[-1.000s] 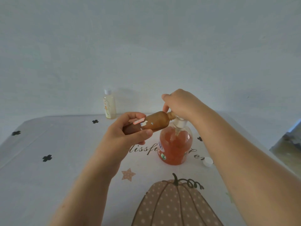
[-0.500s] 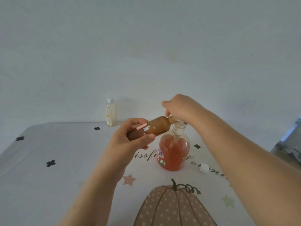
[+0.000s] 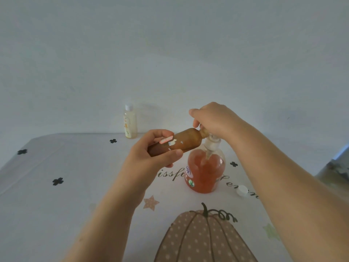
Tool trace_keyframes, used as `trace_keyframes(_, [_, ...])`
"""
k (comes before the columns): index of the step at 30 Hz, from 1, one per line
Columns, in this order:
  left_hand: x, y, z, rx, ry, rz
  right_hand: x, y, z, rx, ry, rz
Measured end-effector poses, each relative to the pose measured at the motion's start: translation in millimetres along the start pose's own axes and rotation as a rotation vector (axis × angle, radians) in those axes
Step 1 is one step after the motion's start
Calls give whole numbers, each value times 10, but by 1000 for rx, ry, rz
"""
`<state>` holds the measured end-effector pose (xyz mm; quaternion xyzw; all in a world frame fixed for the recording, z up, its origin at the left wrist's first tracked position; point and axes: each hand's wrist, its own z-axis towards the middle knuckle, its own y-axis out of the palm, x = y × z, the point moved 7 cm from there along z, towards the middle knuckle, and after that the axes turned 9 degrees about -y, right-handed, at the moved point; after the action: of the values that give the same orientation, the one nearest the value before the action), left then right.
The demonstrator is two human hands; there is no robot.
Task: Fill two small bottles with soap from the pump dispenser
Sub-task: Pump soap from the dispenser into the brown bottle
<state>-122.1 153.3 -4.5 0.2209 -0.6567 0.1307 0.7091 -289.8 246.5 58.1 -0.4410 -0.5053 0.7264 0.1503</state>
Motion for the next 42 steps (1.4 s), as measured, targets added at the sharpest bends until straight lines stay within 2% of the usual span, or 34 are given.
trace_keyframes(16, [2, -11, -1, 1, -5, -13, 9, 52, -53, -16, 13, 40])
trace_keyframes(22, [20, -7, -18, 22, 11, 10, -75, -70, -37, 4, -1, -22])
trace_keyframes(42, [-61, -52, 54, 22, -60, 15, 9, 43, -33, -9, 0, 17])
